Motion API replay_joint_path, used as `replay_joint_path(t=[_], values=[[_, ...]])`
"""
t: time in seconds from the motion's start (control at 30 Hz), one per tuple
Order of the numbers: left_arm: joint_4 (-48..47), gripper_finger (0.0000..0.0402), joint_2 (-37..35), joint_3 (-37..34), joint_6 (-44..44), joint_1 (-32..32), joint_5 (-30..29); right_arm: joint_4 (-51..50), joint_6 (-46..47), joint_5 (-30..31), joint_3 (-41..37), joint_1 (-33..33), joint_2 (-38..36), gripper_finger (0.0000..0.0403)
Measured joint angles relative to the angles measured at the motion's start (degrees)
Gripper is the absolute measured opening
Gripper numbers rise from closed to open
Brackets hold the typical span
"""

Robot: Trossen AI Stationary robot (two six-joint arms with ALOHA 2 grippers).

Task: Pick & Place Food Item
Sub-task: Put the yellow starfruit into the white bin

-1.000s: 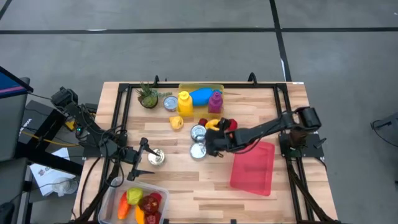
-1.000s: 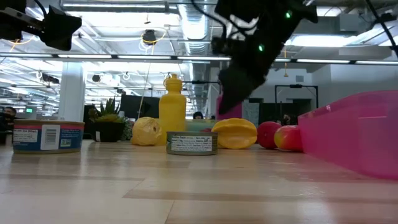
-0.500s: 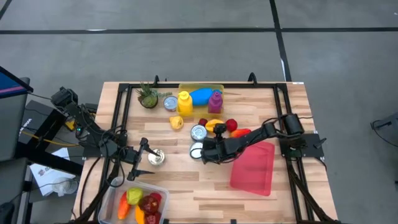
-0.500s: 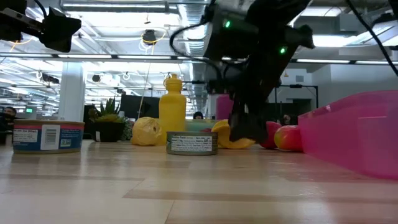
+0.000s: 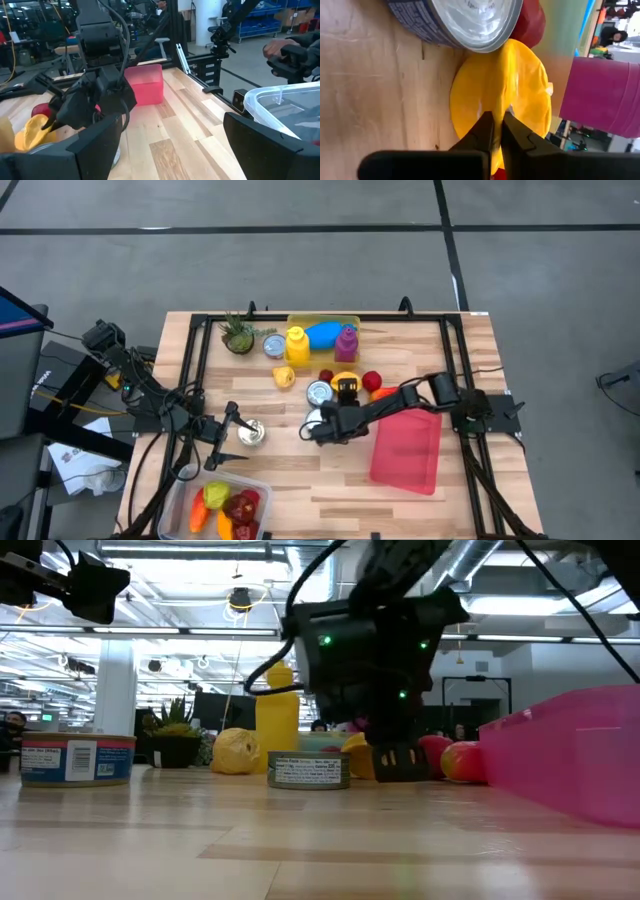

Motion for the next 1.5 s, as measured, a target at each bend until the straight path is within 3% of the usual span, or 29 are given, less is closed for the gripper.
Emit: replay_joint_path(t=[0.4,0.67,0.87,1.0,1.17,1.33,1.5], values=[[-0.02,0.0342,0.01,0.00,-0.04,0.00,0.00,-15.72,11.30,-1.29,13.43,5.57,-1.62,0.0003],[-0.31,0.0342,-0.01,0.02,-0.52,0.00,-0.02,-18.44,10.15,-2.14,28.88,11.84,-1.71,0.0001],[-0.18,0.0342,0.01,0.02,-0.85,0.00,-0.02,-2.02,-1.17,-6.35,37.50,16.86,-1.73,0.0001],[0.24,0.0342,0.01,0.02,-0.92,-0.01,-0.02,12.55,-10.80,-12.67,38.54,18.78,-1.78,0.0000],[0.22,0.0342,0.01,0.02,-1.05,0.00,-0.02,23.65,-18.40,-17.98,38.52,19.65,-1.78,0.0000],[0.24,0.0342,0.01,0.02,-1.05,-0.02,-0.48,36.01,-24.50,-31.47,38.54,18.33,-1.40,0.0000],[0.22,0.0342,0.01,0.02,-1.05,0.00,-0.66,44.79,-23.43,-49.03,36.08,14.59,-1.21,0.0000]])
